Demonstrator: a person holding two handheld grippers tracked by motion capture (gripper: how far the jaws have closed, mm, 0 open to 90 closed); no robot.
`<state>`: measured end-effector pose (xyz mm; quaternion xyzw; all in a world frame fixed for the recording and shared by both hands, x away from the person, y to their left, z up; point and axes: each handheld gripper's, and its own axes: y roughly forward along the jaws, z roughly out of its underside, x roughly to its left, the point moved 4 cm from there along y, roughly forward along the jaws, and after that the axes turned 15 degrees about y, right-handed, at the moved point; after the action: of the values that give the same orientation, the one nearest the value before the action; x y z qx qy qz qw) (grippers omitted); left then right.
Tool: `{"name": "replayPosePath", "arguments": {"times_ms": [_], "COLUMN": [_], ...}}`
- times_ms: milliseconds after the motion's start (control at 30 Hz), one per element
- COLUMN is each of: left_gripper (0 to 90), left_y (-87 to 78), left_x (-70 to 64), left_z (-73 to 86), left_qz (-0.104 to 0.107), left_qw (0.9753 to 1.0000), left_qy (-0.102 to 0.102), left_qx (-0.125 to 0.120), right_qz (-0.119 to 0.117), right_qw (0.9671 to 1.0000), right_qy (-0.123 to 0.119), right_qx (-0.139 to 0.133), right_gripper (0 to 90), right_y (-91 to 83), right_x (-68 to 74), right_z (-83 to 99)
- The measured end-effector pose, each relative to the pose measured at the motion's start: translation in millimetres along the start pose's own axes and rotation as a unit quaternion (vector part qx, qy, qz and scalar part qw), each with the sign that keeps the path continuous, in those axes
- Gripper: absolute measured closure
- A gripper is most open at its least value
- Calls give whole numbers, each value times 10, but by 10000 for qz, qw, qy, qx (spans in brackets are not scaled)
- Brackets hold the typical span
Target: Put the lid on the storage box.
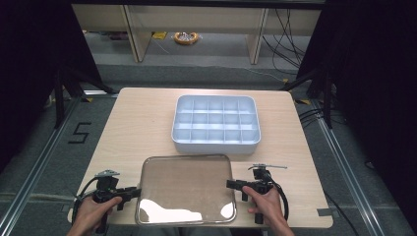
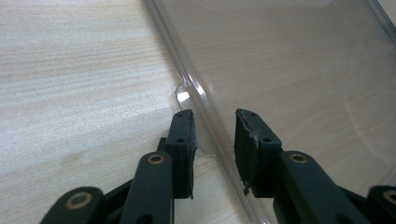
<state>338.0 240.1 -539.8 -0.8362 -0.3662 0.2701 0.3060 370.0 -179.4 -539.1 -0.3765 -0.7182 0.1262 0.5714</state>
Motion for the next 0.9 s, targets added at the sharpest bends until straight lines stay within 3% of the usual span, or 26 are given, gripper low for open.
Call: {"name": "replayPosePath", "arguments": {"times_ms": [33, 100, 133, 233, 267, 333, 400, 500, 533, 633, 667, 700, 733, 767, 900], "left_gripper": [677, 676, 676, 674, 674, 672, 670, 663, 659, 605, 588, 566, 547, 529, 514], "left_y": [-16, -18, -13, -14, -14, -5, -5, -4, 3, -10, -10, -10, -28, -25, -37], "left_x": [10, 7, 3, 3, 3, -5, -6, -7, -21, -6, -9, -9, 13, 12, 35], "left_z": [9, 9, 8, 8, 8, 5, 7, 8, 2, 8, 3, 3, 10, 8, 18], "left_qz": [60, 41, 22, 25, 25, 17, 29, 19, 55, 63, 40, 40, 39, 12, 34], "left_qw": [9999, 9999, 9999, 9998, 9998, 9999, 9999, 9999, 9999, 9998, 9998, 9998, 9995, 9997, 9999], "left_qy": [123, 131, 129, 157, 157, 149, 145, 161, 113, 195, 194, 194, 300, 253, 123], "left_qx": [82, 96, 69, 82, 82, 37, 32, 33, -45, 20, -1, -1, 57, 12, -54], "right_qz": [-69, -79, -267, -364, -397, -527, -420, -522, -559, -639, -673, -673, -682, -682, -726], "right_qw": [9981, 9983, 9978, 9969, 9946, 9949, 9961, 9968, 9979, 9975, 9968, 9968, 9972, 9972, 9968], "right_qy": [602, 576, 594, 680, 963, 862, 769, 595, 218, 123, 425, 425, 254, -41, -66], "right_qx": [95, 76, -97, -155, -22, -27, -78, -73, -238, -263, -120, -120, -181, -310, -320], "right_gripper": [486, 505, 519, 574, 626, 661, 713, 725, 726, 733, 735, 735, 739, 738, 740], "right_y": [-33, -51, -49, -51, -68, -65, -80, -137, -135, -176, -208, -208, -216, -188, -183], "right_x": [42, 19, -44, -69, -21, -1, 24, 57, 28, 63, 116, 116, 132, 102, 118], "right_z": [44, 50, 53, 75, 98, 96, 81, 62, 47, 82, 119, 119, 145, 135, 162]}}
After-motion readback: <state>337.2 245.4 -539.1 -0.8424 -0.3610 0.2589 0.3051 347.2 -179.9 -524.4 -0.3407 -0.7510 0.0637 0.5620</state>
